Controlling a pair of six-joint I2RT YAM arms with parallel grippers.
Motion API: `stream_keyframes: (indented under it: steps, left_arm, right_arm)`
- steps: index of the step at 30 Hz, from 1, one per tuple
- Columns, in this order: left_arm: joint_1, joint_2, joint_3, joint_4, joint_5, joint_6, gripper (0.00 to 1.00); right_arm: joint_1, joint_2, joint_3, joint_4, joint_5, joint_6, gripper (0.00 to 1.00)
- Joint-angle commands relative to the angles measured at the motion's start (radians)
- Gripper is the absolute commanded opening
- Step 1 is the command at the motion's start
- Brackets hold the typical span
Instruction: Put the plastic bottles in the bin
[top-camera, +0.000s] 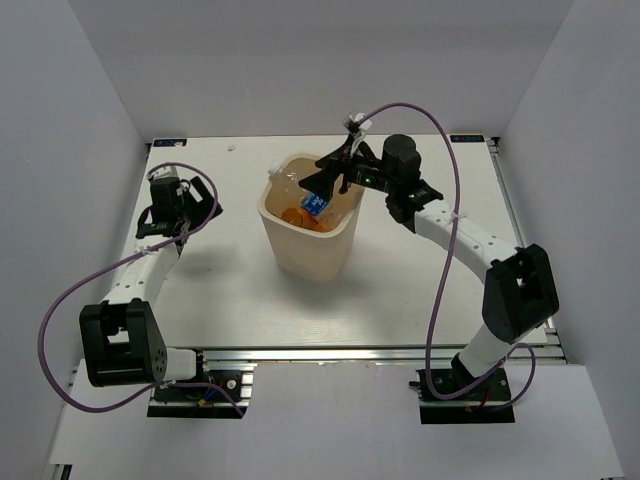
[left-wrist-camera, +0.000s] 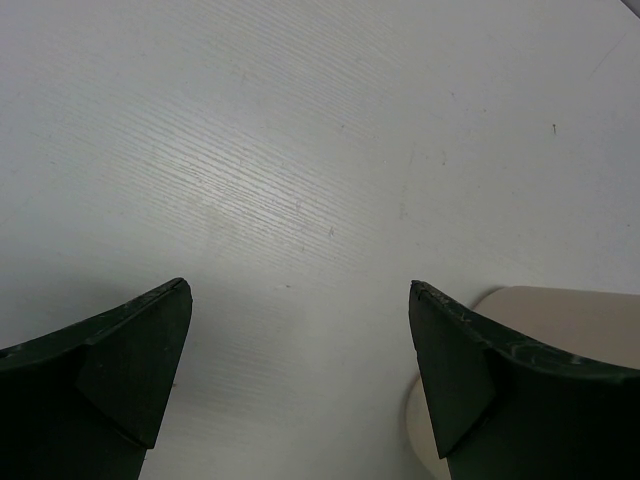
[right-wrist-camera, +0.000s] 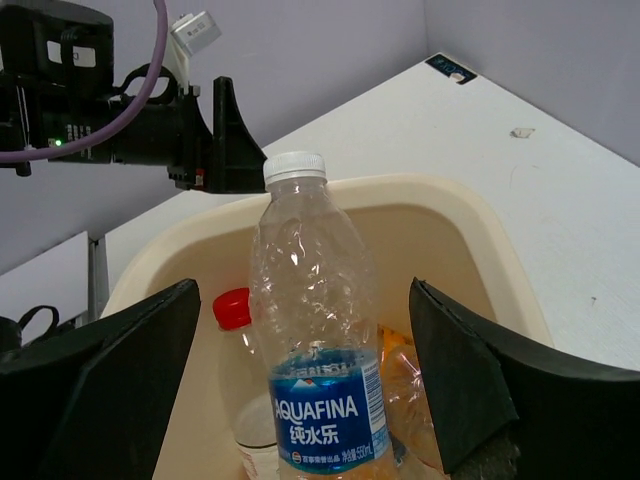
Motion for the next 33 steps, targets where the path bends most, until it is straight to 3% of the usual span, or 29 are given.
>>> stream_keyframes:
  steps: [1, 7, 9, 14, 21, 27, 33]
  left_arm:
    - [-0.003, -0.042, -0.008, 0.018, 0.01, -0.001, 0.98]
    - [-0.001, -0.047, -0.011, 0.016, 0.006, 0.001, 0.98]
    - [-0.003, -0.051, -0.011, 0.012, 0.0, 0.002, 0.98]
    - [-0.003, -0.07, -0.012, 0.001, -0.042, 0.005, 0.98]
    - [-0.003, -0.156, -0.063, 0.059, -0.063, 0.015, 0.98]
    - [-0.003, -0.234, -0.1, 0.113, -0.06, 0.018, 0.98]
    - [-0.003, -0.263, -0.123, 0.127, -0.049, 0.019, 0.98]
  right_arm:
    - [-0.002, -0.096, -0.013, 0.064, 0.04, -0.025, 0.89]
    - [-0.01, -0.208, -0.072, 0.072, 0.158, -0.071, 0.89]
    - [-0.025, -0.262, -0.106, 0.069, 0.244, -0.072, 0.89]
    - [-0.132, -0.349, -0.138, -0.118, 0.536, 0.018, 0.89]
    - [-0.235, -0.538, -0.4, -0.242, 0.897, 0.122, 0.89]
    - [-0.235, -0.589, -0.518, -0.288, 0.91, 0.132, 0.89]
    - [-0.237, -0.626, -0.6, -0.163, 0.865, 0.121, 0.89]
